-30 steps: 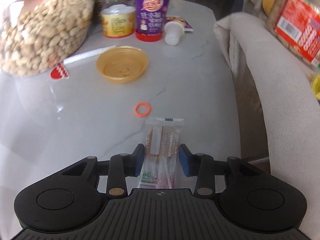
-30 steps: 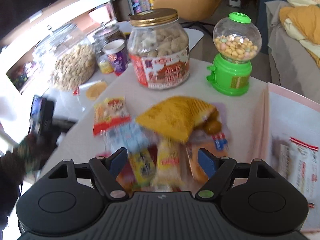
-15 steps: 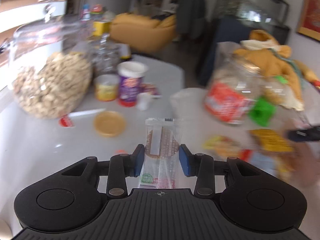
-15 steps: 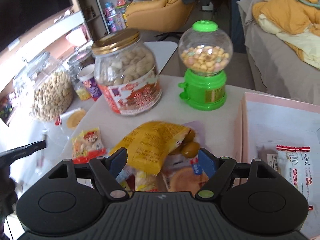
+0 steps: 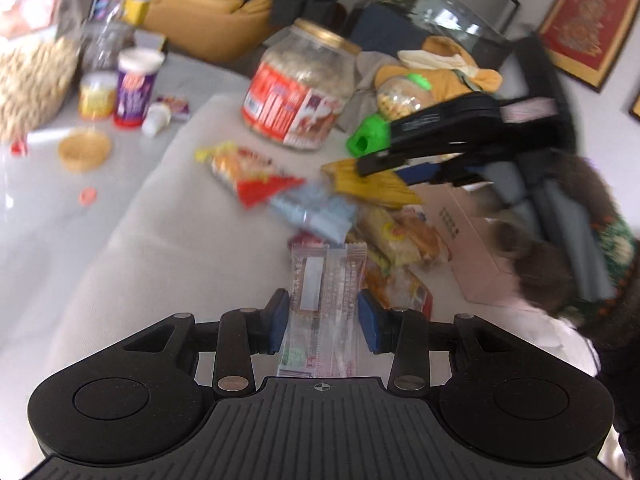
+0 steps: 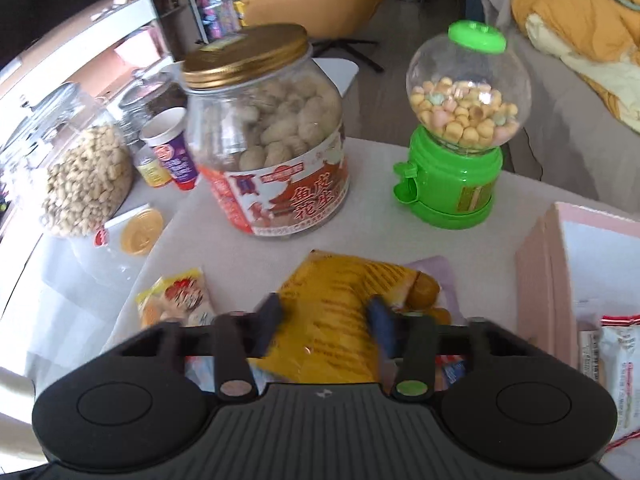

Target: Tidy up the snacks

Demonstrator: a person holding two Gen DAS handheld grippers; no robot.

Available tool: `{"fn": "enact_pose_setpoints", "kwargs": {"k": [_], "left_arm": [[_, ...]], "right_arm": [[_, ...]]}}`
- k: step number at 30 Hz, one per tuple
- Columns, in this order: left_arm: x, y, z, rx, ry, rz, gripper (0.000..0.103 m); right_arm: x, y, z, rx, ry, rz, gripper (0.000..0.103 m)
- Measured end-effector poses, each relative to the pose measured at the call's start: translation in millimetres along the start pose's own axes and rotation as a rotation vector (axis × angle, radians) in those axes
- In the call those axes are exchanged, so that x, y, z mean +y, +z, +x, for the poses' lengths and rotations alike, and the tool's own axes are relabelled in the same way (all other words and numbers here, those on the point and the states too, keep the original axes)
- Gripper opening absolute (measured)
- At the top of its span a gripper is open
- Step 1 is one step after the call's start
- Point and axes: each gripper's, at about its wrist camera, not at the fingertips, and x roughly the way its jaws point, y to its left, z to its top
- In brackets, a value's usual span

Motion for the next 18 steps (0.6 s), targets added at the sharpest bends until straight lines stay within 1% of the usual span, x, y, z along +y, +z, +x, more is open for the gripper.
{"fn": "enact_pose_setpoints", "kwargs": {"k": [2, 3, 4, 5, 6, 8, 12, 14, 16, 17, 18], "left_arm": [[-1, -5, 1, 0.009, -0.01, -0.008, 0.043], [-2, -8, -1, 0.01, -0.012, -0.009, 0.043], [-4, -9, -1, 0.01, -0.013, -0.009, 0.043], [-6, -10, -2, 0.008, -0.014, -0.007, 0.043], [-8, -10, -4, 0.006, -0.015, -0.004, 0.043], [-13, -12, -2, 0.008, -0.008, 0.006, 0.043], [-24, -18, -1, 0.007, 0.028, 0.044, 0.043], [-28, -20, -2, 0.007, 0.034, 0.048, 0.043], [-28, -21, 0, 0.009, 0.042, 0.044, 0.043], [-28, -21, 1, 0.007, 0.048, 0.04, 0.043], [-27, -21, 2, 0.007, 0.051, 0.034, 0.043]], "right_arm": [[-6, -11, -16, 0.012, 0.05, -0.008, 0.039], [-10, -18, -24, 0.02, 0.068, -0.015, 0.035], [-12, -26, -33, 0.026, 0.084, -0.025, 0.019], [-14, -34, -42, 0.034, 0.101, -0.036, 0.012], [-18, -43, -52, 0.038, 0.123, -0.042, 0.009], [-24, -62, -70, 0.039, 0.154, -0.056, 0.009], [-43, -96, -99, 0.025, 0.13, -0.082, 0.01], [-58, -111, -110, 0.025, 0.114, -0.117, 0.022], [-72, -124, -117, -0.001, 0.055, -0.157, 0.056], [-79, -128, -120, -0.02, 0.012, -0.165, 0.062], [-86, -131, -121, -0.034, -0.025, -0.164, 0.063]]}}
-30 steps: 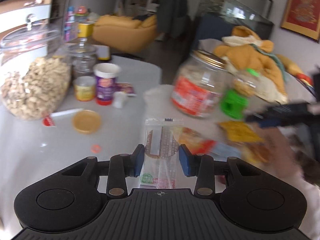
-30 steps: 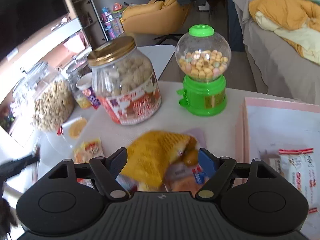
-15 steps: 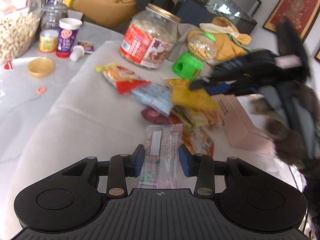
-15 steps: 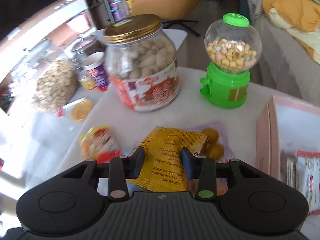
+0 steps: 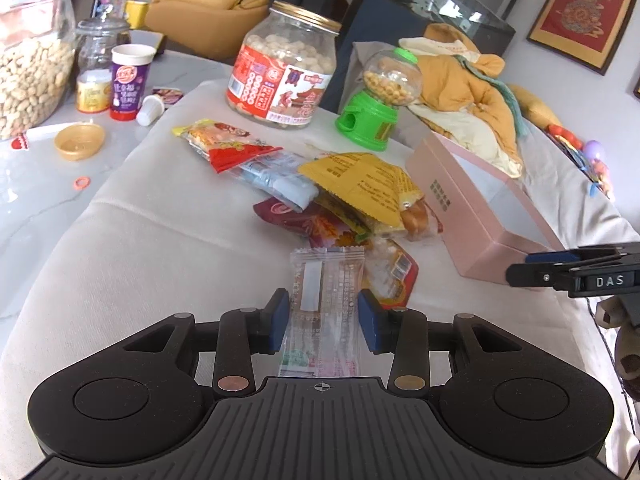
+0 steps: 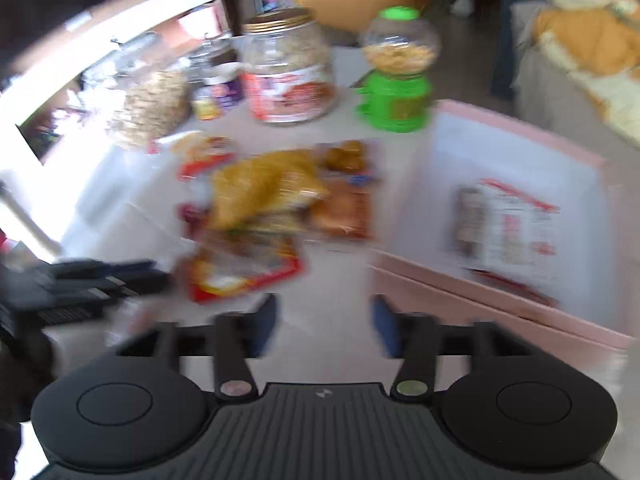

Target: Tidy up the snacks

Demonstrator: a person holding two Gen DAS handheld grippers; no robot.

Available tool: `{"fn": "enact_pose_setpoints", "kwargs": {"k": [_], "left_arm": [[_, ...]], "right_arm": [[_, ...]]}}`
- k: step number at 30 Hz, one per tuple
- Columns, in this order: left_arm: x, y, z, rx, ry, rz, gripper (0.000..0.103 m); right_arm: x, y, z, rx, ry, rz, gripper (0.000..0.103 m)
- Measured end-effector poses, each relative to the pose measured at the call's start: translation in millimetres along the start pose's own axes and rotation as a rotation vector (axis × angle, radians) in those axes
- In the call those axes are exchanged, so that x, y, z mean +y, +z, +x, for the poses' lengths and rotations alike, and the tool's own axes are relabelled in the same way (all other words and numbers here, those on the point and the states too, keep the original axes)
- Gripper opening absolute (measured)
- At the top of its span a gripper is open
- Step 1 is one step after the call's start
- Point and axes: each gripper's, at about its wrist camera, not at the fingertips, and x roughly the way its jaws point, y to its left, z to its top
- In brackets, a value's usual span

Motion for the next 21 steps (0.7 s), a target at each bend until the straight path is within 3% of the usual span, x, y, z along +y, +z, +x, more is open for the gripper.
{"fn": "enact_pose_setpoints", "kwargs": {"k": [2, 5, 10, 15, 19, 21], "left_arm": [[0, 0, 1, -0.003, 0.004, -0.01, 0.043], [-1, -1, 0, 0.004, 0.006, -0.004, 0.043], [-3, -3, -1, 0.015, 0.003, 0.019, 0.043], [-3, -4, -1, 0.014, -0.001, 0.022, 0.043], [-2, -6, -2, 0.012, -0.007, 0.018, 0.043], [-3, -7, -2, 0.011, -0.004, 0.023, 0.043]], "right_arm": [[-16, 0, 3, -0.017, -0.032, 0.036, 0.063], [-41, 7, 9, -0.036, 0.038, 0.145, 0.063], [-49, 19, 33, -0.049, 0.061, 0.243, 0.063], [-16, 27, 53, -0.031, 0.152, 0.247, 0.063], [22, 47, 63, -0.073, 0.101, 0.183, 0.064], [32, 61, 67, -0.088, 0.12, 0.198, 0.064]]}}
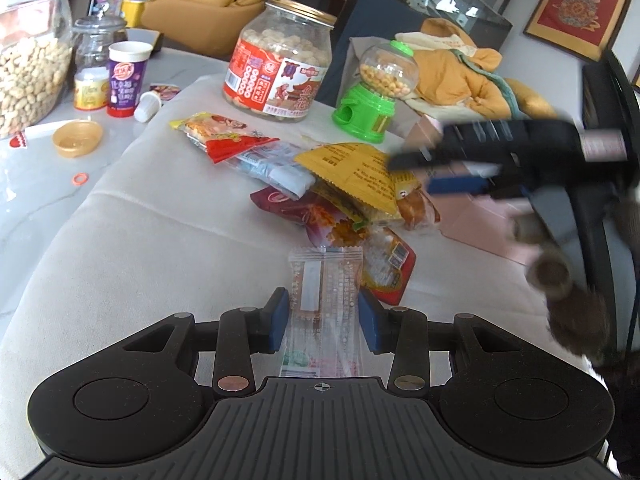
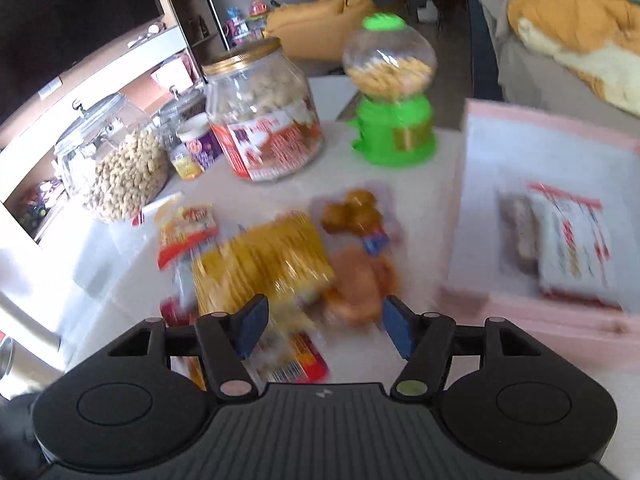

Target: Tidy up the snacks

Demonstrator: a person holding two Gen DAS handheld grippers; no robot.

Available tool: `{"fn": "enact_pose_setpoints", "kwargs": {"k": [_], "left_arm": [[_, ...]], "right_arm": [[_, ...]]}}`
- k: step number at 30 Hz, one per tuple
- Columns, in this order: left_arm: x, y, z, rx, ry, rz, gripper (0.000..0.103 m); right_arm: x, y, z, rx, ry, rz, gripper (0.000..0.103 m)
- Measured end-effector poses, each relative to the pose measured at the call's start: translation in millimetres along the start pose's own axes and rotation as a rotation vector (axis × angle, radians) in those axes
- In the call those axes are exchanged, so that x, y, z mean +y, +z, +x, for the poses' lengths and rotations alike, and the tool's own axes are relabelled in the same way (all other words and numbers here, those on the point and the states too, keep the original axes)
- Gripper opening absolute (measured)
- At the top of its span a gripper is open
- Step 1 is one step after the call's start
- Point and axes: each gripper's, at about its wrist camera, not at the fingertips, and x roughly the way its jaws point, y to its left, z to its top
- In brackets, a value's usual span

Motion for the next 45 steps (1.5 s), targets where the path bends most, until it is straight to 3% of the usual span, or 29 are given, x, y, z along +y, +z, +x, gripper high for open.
{"fn": "enact_pose_setpoints", "kwargs": {"k": [2, 4, 6, 9, 13, 18, 21, 24, 27, 32, 34, 39, 41, 45], "left_arm": [[-3, -1, 0, -0.003, 0.012, 0.017, 0.043], [-6, -2, 0, -0.006, 0.025, 0.032, 0.043], [-8, -3, 0, -0.009, 0.034, 0.048, 0.043], [-8, -6, -2, -0.011, 0.038, 0.067, 0.043], [-8, -8, -2, -0.019, 0.037, 0.07, 0.043], [-9, -9, -2, -0.03, 0.041, 0.078, 0.043], [-7, -10, -2, -0.033, 0.035, 0.072, 0.044], [-9, -12, -3, -0.042, 0.041, 0.079, 0.044], [-11, -14, -3, -0.051, 0.051, 0.089, 0.044], [-10, -14, -3, -0.054, 0.05, 0.08, 0.044], [-10, -15, -4, -0.056, 0.049, 0.078, 0.044], [-10, -20, -6, -0.078, 0.046, 0.091, 0.044], [-10, -20, -6, -0.078, 0.04, 0.089, 0.045], [-9, -19, -6, -0.072, 0.033, 0.102, 0.046]], "right_arm": [[9, 13, 8, 0.009, 0.03, 0.04, 0.068], [17, 27, 25, 0.043, 0.012, 0.108, 0.078], [26, 36, 43, 0.065, -0.037, 0.117, 0.078], [43, 32, 58, 0.107, -0.11, -0.003, 0.078], [45, 10, 37, 0.113, -0.089, -0.132, 0.078], [39, -8, 14, 0.116, -0.153, -0.244, 0.078], [40, -12, -4, 0.071, -0.222, -0.317, 0.078], [33, -12, -19, 0.09, -0.189, -0.235, 0.078], [15, -14, -28, 0.15, -0.084, -0.02, 0.078], [11, -17, -11, 0.277, 0.025, 0.207, 0.078], [23, -13, 0, 0.266, -0.018, 0.201, 0.078], [49, -4, 30, 0.198, -0.214, 0.039, 0.079], [43, -6, 35, 0.196, -0.237, 0.04, 0.08], [23, -12, 29, 0.19, -0.203, 0.059, 0.076]]}}
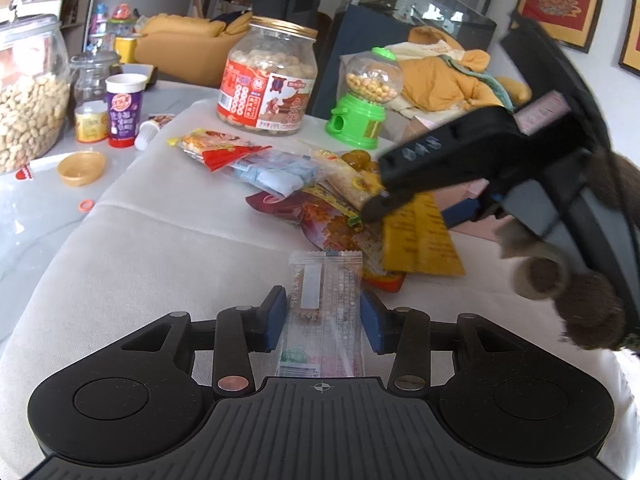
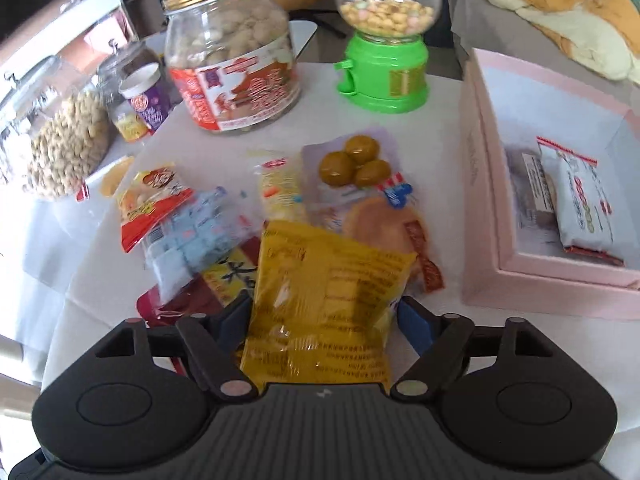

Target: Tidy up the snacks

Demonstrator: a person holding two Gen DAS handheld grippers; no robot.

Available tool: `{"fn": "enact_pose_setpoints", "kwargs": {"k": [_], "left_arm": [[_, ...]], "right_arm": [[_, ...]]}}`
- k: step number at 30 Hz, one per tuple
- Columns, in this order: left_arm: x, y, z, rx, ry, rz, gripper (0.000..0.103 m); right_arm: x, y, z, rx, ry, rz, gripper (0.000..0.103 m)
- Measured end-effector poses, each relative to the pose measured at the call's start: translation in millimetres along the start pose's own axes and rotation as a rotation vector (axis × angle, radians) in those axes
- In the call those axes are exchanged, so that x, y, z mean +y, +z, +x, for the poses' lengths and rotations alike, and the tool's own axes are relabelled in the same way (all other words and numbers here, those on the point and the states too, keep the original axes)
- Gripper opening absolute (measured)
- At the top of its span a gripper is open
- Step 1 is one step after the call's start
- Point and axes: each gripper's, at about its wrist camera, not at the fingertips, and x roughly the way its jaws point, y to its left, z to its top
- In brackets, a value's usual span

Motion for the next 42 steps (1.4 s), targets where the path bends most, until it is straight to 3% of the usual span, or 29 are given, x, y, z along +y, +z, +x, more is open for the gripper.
{"fn": "enact_pose_setpoints", "kwargs": {"k": [6, 9, 13, 20, 24, 28, 31, 36, 39, 42], "left_arm": [[-17, 3, 4, 0.029, 0.057, 0.104, 0.042], [-30, 5, 0, 0.03, -0.019, 0.119, 0.042], [-63, 20, -12, -0.033, -0.08, 0.17, 0.042], [-144, 117, 7, -0.155, -0.242, 0.161, 0.043], [-173, 172, 54, -0.187, -0.361, 0.027, 0.048], [-191, 185, 111, -0.051, -0.272, 0.043, 0.044], [-177, 176, 107, -0.089, -0.307, 0.03, 0.044], [-138, 151, 87, -0.076, -0.212, 0.067, 0.044], [-112, 130, 74, -0.052, -0.181, 0.064, 0.044], [-90, 120, 73, -0.039, -0.126, 0.013, 0.044]], "right_arm": [[-24, -33, -29, -0.004, 0.018, -0.111, 0.074], [-46, -50, -55, -0.033, 0.03, -0.117, 0.073], [-79, -70, -94, -0.13, 0.001, -0.133, 0.073], [-131, -91, -121, -0.238, -0.05, -0.085, 0.074], [-145, -100, -117, -0.253, -0.024, -0.048, 0.074], [-152, -109, -106, -0.257, -0.05, -0.045, 0.074], [-161, -118, -102, -0.242, -0.034, -0.028, 0.074], [-176, -111, -104, -0.242, -0.002, 0.022, 0.074], [-178, -95, -119, -0.291, 0.022, 0.04, 0.074], [-169, -68, -140, -0.37, -0.01, 0.041, 0.074]]}}
